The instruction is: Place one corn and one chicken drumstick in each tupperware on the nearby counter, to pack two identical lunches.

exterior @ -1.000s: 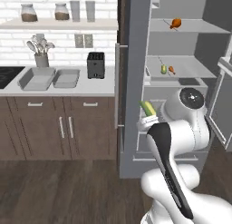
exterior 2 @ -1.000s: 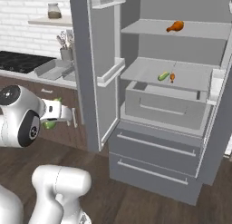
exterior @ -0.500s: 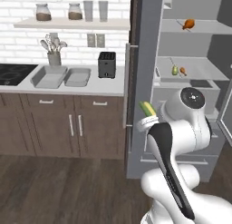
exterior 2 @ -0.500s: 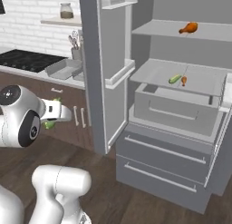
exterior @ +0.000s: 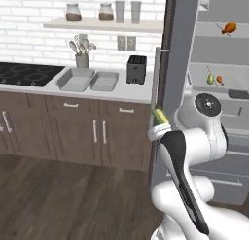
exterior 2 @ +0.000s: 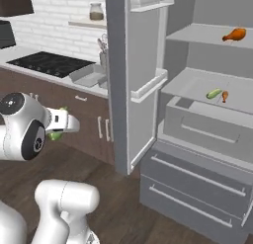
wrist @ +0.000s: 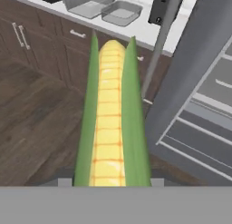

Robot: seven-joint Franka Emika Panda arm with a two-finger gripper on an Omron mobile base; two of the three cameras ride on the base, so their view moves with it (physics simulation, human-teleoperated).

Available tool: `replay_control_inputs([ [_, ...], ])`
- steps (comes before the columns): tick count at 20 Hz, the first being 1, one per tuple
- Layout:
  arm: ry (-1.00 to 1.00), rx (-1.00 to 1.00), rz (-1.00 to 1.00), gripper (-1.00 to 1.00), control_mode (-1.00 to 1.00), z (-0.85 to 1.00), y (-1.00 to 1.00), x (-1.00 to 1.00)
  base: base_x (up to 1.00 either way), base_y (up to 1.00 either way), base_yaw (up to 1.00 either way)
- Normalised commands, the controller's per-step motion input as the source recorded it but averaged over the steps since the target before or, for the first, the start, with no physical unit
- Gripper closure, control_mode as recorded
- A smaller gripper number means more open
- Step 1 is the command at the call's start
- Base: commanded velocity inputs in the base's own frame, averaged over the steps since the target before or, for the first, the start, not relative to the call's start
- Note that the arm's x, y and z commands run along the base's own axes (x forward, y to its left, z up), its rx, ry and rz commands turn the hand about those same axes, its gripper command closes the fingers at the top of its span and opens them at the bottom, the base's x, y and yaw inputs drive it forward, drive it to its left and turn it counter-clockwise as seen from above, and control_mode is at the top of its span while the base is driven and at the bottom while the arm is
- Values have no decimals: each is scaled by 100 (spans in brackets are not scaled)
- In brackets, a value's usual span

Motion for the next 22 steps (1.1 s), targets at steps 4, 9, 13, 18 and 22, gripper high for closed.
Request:
replay_control_inputs([
  [4, 0, 0, 0, 100, 100, 0, 0, 0, 44, 87, 39],
  [9, 0, 0, 0, 100, 100, 0, 0, 0, 90, 39, 36],
  [13, 0, 0, 0, 100, 100, 0, 0, 0, 99, 24, 41],
  [18, 0, 0, 0, 100, 100, 0, 0, 0, 59, 61, 26],
  [22, 0, 0, 0, 100, 100, 0, 0, 0, 45, 94, -3],
])
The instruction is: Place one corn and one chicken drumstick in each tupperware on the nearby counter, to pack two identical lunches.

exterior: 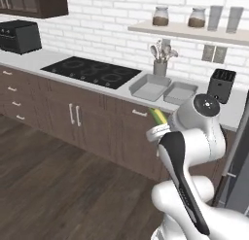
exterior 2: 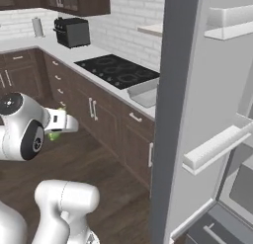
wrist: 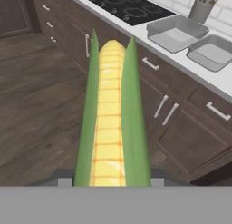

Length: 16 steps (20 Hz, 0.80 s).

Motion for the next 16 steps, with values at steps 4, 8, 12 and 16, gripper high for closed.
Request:
replay_control_inputs([
  [4, 0, 0, 0, 100, 100, 0, 0, 0, 93, 87, -28],
  [8, 0, 0, 0, 100, 100, 0, 0, 0, 99, 96, -36],
  [12, 0, 0, 0, 100, 100, 0, 0, 0, 92, 73, -13],
  [16, 0, 0, 0, 100, 100, 0, 0, 0, -8, 78, 14],
])
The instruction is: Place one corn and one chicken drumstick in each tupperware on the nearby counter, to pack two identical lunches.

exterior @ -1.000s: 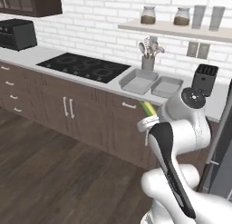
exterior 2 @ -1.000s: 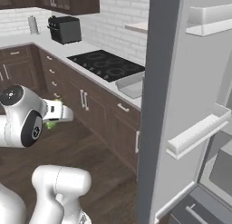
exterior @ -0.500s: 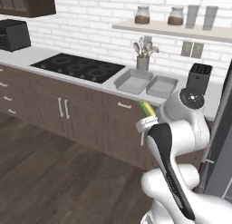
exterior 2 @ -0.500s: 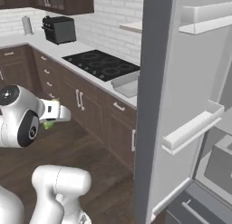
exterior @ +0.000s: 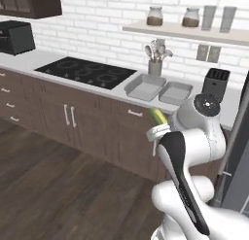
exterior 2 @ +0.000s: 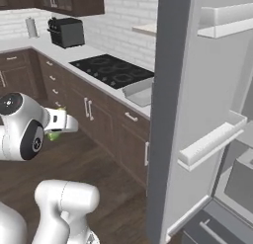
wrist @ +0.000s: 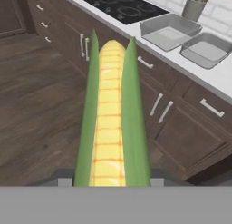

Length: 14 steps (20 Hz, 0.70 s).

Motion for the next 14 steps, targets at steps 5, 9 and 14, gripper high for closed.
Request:
replay_control_inputs([
  [5, 0, 0, 0, 100, 100, 0, 0, 0, -26, 93, 15],
  [9, 0, 0, 0, 100, 100, 0, 0, 0, 27, 31, 20],
  [14, 0, 0, 0, 100, 100, 0, 0, 0, 19, -21, 30],
])
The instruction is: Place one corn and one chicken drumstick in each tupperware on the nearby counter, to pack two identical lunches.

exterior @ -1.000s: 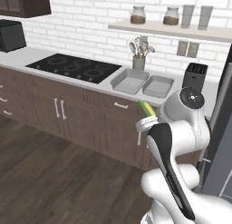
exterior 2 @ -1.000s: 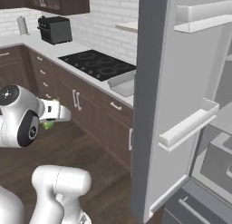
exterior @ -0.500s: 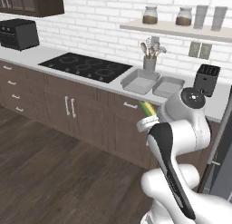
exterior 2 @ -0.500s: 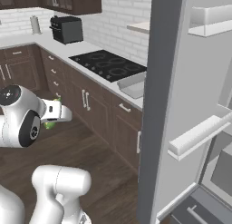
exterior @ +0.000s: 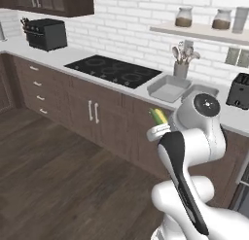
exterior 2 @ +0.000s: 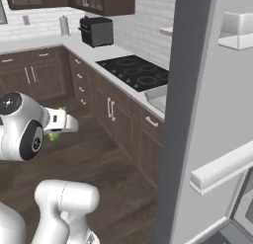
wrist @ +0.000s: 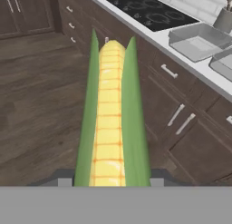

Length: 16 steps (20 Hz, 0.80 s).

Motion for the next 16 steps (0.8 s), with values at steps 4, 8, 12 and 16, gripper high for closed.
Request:
replay_control_inputs([
  [4, 0, 0, 0, 100, 100, 0, 0, 0, 78, 43, 23],
  [8, 0, 0, 0, 100, 100, 0, 0, 0, 80, 100, 4],
  [12, 0, 0, 0, 100, 100, 0, 0, 0, 100, 60, -13],
  [16, 0, 0, 0, 100, 100, 0, 0, 0, 86, 49, -57],
])
